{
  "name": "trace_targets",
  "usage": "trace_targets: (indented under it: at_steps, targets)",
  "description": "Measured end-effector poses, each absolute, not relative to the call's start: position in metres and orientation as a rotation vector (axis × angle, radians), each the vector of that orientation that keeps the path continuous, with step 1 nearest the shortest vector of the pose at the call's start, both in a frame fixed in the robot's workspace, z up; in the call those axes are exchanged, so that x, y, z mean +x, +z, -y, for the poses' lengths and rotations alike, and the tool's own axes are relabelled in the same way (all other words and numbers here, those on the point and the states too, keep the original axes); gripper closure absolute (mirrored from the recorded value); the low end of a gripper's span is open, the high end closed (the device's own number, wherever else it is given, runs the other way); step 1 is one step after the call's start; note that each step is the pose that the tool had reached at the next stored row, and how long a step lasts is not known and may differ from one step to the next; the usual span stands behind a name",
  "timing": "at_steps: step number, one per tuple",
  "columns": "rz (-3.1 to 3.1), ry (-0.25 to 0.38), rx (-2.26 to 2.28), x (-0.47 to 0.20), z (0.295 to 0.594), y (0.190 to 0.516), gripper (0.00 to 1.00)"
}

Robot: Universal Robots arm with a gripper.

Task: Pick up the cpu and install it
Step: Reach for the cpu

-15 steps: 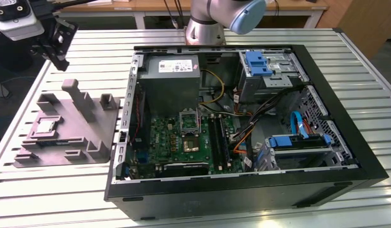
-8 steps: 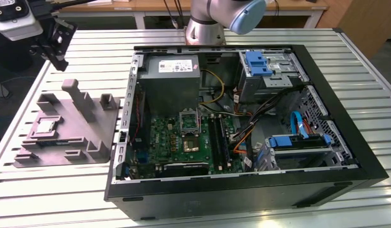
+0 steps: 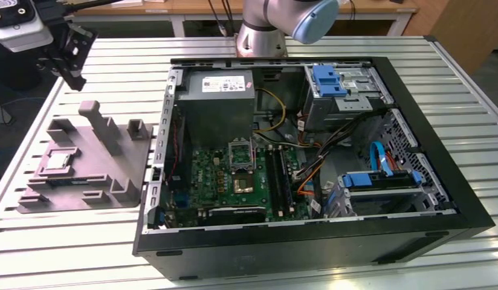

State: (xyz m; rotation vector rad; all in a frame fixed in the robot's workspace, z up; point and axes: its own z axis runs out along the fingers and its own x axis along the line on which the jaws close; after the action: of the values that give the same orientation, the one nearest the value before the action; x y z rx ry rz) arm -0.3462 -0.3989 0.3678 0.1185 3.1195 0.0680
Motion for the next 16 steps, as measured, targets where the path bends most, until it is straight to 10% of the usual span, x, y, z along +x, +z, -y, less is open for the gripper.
trace_targets:
  at_steps: [16]
  targets:
    - [-3.12, 0.068, 0.119, -0.3533, 0.3989, 0.3672, 0.89]
